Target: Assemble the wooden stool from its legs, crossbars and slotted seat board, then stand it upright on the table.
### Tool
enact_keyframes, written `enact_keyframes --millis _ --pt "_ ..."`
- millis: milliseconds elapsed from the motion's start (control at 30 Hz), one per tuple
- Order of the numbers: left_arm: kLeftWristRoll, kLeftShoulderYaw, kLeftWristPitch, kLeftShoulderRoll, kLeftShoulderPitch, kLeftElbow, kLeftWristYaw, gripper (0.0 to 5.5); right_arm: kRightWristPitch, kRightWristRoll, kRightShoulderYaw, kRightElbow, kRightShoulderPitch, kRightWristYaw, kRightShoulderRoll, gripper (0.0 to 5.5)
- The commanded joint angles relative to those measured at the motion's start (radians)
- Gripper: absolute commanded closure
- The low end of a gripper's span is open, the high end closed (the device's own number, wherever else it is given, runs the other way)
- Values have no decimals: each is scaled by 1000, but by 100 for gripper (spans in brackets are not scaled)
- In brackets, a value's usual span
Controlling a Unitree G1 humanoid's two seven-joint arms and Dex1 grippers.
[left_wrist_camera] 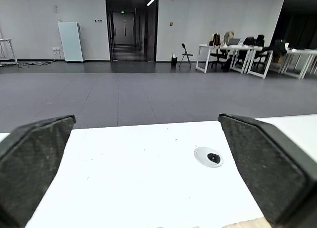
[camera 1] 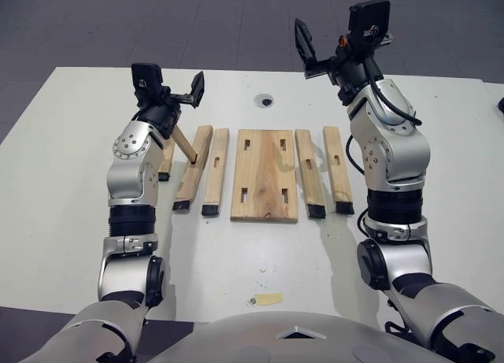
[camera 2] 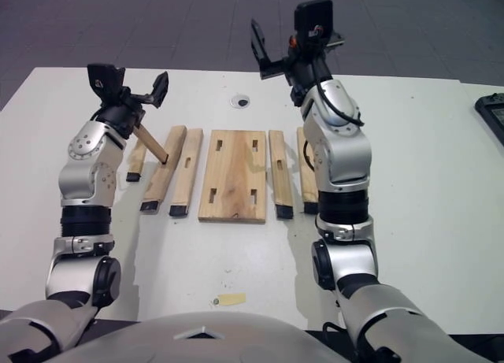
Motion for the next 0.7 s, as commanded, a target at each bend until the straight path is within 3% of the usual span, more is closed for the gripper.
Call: enact_keyframes --millis 33,367,700 --pt "-8 8 -25 -24 -9 -2 4 13 -13 -9 -5 27 0 14 -16 10" --pt "-19 106 -6 76 -161 -133 64 13 -28 -12 -15 28 23 2 -16 10" --pt "113 -57 115 27 -8 46 85 13 -23 -9 -12 28 25 -10 -9 10"
